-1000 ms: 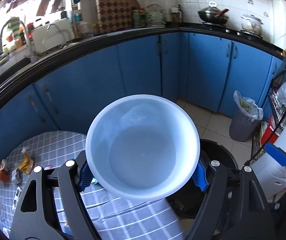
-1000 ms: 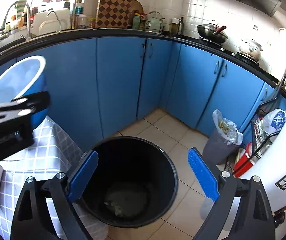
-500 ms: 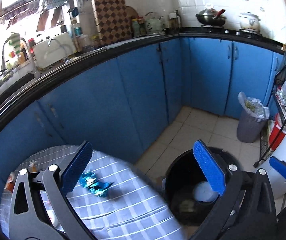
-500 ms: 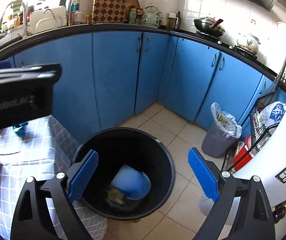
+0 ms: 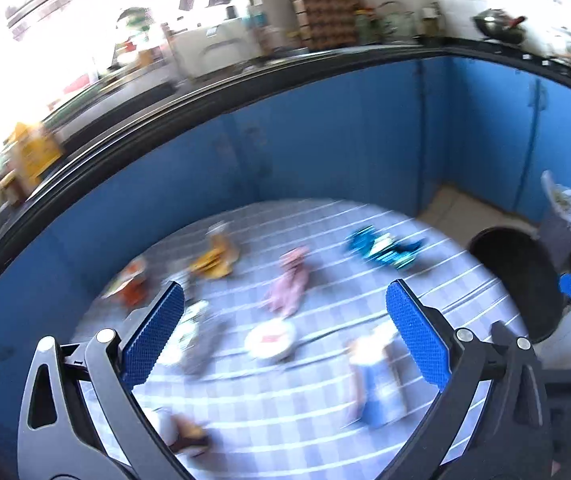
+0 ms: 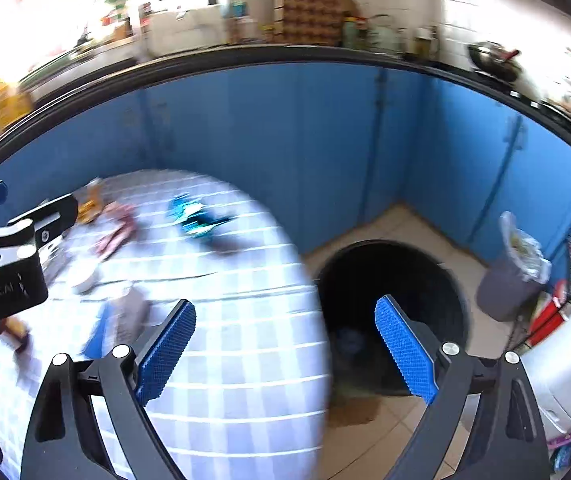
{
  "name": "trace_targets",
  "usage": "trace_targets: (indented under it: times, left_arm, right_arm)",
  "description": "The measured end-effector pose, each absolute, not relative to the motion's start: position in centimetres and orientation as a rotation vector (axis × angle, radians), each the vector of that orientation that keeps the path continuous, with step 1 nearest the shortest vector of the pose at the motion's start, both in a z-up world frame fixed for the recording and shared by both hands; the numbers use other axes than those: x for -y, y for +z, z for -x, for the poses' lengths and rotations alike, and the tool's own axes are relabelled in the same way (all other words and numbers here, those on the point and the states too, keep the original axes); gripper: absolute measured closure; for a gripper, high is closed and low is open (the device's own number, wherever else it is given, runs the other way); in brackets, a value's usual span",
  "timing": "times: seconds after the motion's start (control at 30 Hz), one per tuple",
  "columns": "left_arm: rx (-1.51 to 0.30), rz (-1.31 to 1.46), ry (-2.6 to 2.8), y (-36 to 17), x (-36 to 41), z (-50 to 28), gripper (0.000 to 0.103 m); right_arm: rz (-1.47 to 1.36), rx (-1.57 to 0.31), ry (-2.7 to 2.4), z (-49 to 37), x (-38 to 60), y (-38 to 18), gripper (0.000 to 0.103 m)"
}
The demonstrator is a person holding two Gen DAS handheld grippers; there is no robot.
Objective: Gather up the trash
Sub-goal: 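Drop the light blue bowl into the black bin with the left tool, then grasp the brown bottle with the left tool while the right tool grasps the blue paper cup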
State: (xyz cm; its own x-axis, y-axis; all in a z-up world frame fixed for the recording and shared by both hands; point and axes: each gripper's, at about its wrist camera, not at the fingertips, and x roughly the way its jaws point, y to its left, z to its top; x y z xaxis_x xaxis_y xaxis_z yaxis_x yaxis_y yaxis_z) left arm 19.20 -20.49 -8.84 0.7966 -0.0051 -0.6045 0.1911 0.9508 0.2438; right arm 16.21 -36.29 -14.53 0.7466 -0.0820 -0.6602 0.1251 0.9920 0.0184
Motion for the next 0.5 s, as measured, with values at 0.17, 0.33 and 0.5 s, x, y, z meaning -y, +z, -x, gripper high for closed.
trace_targets:
  times: [0.17, 0.33, 0.5]
  left_arm:
    - [-0.665, -0.281, -0.017, -10.0, 14.4, -17.9, 0.004]
    - [-0.732, -0.230, -0.005, -12.2, 10.5, -17.6, 0.004]
    - [-0.790, -0.224, -0.017, -14.7, 9.2, -18.5, 0.004]
  right_arm:
    - [-0.043, -0.742, -0.022, -16.2, 31.6, -15.2, 0.014]
    - [-0.014, -0.764, 0.022, -16.6, 28.5, -16.1, 0.014]
    - [0.004, -0.801, 0.031, -18.1, 27.0, -17.1, 0.014]
